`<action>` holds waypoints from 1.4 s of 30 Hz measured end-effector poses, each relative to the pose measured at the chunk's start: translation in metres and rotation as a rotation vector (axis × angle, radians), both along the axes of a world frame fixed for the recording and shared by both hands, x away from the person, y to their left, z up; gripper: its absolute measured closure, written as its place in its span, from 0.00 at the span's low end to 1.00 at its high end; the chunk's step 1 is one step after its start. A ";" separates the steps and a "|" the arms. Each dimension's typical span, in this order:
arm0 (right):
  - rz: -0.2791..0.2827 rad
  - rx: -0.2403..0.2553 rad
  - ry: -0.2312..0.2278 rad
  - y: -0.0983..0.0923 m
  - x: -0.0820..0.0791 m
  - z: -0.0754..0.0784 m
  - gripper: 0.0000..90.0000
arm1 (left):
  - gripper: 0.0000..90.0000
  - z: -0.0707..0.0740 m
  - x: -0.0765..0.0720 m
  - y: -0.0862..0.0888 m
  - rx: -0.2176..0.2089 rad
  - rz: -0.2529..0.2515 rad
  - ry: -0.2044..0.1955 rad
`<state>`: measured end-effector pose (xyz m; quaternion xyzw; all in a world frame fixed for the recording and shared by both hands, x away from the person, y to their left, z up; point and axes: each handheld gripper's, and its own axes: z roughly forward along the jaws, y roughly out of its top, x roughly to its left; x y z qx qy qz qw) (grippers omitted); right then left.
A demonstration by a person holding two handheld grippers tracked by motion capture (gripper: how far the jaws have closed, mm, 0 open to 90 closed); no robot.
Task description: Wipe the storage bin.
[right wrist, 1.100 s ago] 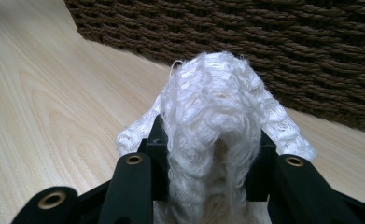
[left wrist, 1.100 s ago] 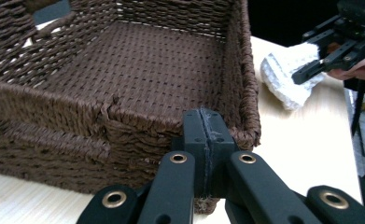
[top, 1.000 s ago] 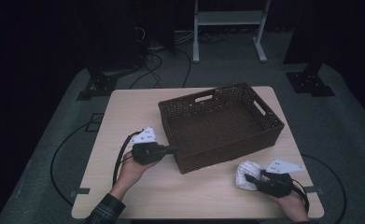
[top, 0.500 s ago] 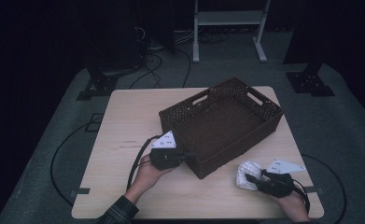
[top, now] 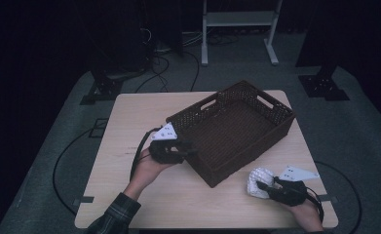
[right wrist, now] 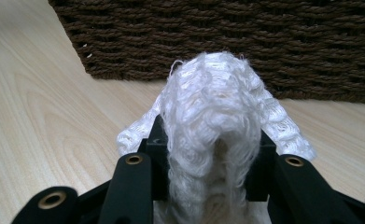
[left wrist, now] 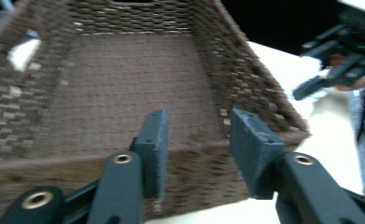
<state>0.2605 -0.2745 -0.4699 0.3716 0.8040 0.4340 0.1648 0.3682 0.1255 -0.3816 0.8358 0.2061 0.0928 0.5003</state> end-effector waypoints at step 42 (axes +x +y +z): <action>-0.014 -0.010 -0.008 -0.003 0.000 -0.001 0.69 | 0.84 -0.009 0.171 0.007 0.162 0.119 0.079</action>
